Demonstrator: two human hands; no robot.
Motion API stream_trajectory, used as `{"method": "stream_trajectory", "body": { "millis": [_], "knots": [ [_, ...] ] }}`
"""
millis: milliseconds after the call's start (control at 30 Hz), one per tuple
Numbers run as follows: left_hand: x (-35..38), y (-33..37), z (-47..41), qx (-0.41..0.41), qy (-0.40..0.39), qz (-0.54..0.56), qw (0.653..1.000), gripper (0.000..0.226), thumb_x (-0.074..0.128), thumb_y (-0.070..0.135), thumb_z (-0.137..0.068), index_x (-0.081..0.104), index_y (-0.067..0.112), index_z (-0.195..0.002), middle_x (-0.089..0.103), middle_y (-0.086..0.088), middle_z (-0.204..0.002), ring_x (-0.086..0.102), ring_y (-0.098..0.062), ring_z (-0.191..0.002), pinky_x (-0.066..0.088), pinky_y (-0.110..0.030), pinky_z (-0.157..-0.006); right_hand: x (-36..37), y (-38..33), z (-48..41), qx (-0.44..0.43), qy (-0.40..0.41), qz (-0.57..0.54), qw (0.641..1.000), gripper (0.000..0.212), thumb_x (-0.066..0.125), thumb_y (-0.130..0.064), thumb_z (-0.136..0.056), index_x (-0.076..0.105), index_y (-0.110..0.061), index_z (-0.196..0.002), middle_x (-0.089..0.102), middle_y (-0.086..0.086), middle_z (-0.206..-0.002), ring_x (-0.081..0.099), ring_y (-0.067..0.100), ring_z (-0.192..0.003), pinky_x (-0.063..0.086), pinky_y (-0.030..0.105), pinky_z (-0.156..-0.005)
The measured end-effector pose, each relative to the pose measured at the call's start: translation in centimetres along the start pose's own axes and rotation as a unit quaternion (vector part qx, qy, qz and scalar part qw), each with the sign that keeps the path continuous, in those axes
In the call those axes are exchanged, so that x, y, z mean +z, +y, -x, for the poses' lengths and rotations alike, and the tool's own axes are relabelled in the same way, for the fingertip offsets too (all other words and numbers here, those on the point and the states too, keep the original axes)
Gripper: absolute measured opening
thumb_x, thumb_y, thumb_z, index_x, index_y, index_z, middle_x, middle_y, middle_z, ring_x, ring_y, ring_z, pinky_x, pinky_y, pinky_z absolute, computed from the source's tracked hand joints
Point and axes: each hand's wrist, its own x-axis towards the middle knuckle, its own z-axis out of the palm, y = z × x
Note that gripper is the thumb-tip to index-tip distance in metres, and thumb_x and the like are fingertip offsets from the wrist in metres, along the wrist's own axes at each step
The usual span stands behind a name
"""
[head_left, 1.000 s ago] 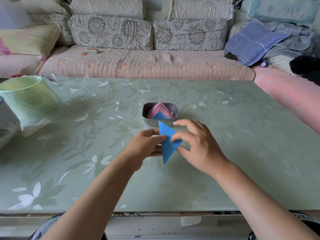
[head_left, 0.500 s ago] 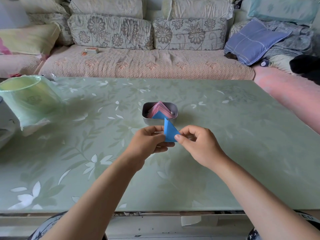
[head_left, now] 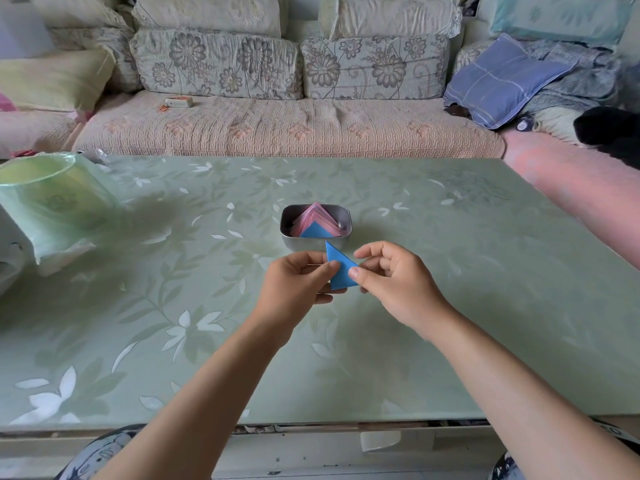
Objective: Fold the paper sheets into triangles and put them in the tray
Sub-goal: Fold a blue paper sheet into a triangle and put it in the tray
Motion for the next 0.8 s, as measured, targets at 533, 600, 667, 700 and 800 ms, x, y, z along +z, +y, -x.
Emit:
{"method": "stream_trajectory", "body": {
  "millis": [533,600,667,700,800],
  "knots": [
    [-1.7,0.4,-0.4,0.133,-0.085,-0.164,0.974,0.029,0.076,0.011,-0.084,0.072,0.031,-0.103,0.072,0.002,-0.071,0.068,-0.014,-0.065,0.055,-0.021,-0.067,-2.3,-0.1,-0.7,0.105,-0.134,0.012,0.985,0.004,0.073,-0.018,-0.09,0.075,-0.017,-0.086,0.069,-0.004,-0.071,0.061,0.01,-0.059,0.048,0.023,-0.063],
    [-2.2,0.6,-0.4,0.12,-0.111,-0.168,0.972,0.025,0.078,0.01,-0.082,0.075,0.032,-0.092,0.073,0.002,-0.067,0.067,-0.011,-0.06,0.052,-0.017,-0.063,-2.9,-0.1,-0.8,0.12,-0.164,0.005,0.979,0.004,0.073,-0.018,-0.09,0.075,-0.017,-0.087,0.069,-0.003,-0.073,0.06,0.01,-0.06,0.048,0.023,-0.063],
    [-2.4,0.7,-0.3,0.108,-0.129,-0.172,0.971,0.025,0.078,0.007,-0.081,0.076,0.031,-0.089,0.073,0.004,-0.065,0.067,-0.008,-0.057,0.052,-0.015,-0.06,-3.2,0.0,-0.9,0.131,-0.185,0.001,0.974,0.006,0.071,-0.02,-0.091,0.076,-0.018,-0.088,0.068,-0.003,-0.074,0.059,0.01,-0.061,0.047,0.023,-0.063],
    [-2.4,0.7,-0.3,0.103,-0.135,-0.173,0.97,0.025,0.078,0.006,-0.081,0.077,0.03,-0.089,0.073,0.004,-0.065,0.067,-0.008,-0.056,0.052,-0.015,-0.06,-3.3,0.1,-1.0,0.134,-0.191,0.002,0.972,0.007,0.071,-0.02,-0.092,0.076,-0.018,-0.088,0.068,-0.003,-0.075,0.058,0.01,-0.061,0.047,0.023,-0.064],
    [-2.3,0.5,-0.3,0.092,-0.134,-0.178,0.97,0.027,0.079,0.005,-0.079,0.078,0.032,-0.085,0.073,0.003,-0.065,0.066,-0.009,-0.055,0.053,-0.016,-0.06,-3.2,0.4,-1.1,0.133,-0.188,0.023,0.973,0.006,0.071,-0.02,-0.091,0.076,-0.019,-0.089,0.068,-0.005,-0.076,0.057,0.01,-0.063,0.044,0.021,-0.063]
  ]
}}
